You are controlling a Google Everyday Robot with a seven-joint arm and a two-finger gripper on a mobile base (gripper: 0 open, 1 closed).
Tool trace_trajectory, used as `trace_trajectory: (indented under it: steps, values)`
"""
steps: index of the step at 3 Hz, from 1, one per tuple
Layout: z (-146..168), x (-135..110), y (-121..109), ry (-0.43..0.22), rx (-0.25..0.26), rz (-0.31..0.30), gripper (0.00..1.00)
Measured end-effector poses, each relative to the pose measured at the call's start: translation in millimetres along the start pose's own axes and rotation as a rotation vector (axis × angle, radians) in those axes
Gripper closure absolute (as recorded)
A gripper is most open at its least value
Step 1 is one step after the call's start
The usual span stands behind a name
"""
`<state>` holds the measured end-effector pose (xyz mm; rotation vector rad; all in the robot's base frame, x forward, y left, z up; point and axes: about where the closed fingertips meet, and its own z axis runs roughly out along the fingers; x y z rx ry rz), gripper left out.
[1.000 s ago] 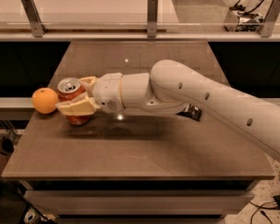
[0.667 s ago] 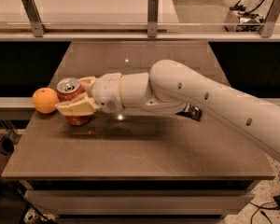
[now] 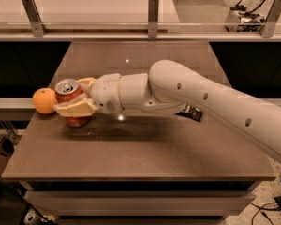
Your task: Move coke can near orange
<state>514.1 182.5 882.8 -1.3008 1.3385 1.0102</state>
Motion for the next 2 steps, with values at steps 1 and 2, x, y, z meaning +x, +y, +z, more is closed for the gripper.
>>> trace_trajectory:
  steps: [1, 2]
  values:
    - [1.6, -0.8, 1.4, 0.000, -0.004, -0.001, 0.14]
    - [3.3, -1.6, 2.8, 0.000, -0.007, -0.003, 0.00]
